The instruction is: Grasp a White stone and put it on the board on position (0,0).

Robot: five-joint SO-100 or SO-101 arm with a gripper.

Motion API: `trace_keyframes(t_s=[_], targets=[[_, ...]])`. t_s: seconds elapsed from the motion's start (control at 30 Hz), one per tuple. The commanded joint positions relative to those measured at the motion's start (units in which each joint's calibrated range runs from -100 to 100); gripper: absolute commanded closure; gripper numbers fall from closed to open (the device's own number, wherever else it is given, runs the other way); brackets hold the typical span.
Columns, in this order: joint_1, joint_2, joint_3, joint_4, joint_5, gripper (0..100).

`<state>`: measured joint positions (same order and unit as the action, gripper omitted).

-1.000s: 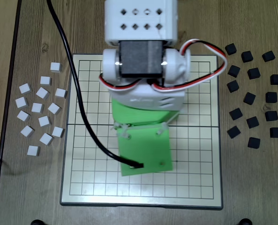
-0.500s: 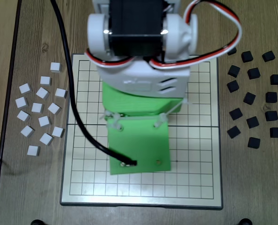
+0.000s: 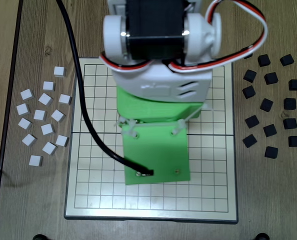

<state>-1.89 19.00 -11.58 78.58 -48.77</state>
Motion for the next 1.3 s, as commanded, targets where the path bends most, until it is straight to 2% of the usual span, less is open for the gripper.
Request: trace_keyframes(t_s=[0.0,0.2,0.67,1.0,1.27], targets=[[0.0,-5.8,-2.6,0.2,0.1,94],[-0.3,-10.3,2.5,0.0,0.5,94],[-1.8,-35.7,32.9,-2.5,-1.8,94],[-0.3,-56.6,64.2,-12.4,-1.7,94],[0.7,-69.1,83.0,-20.6,-1.3,94]])
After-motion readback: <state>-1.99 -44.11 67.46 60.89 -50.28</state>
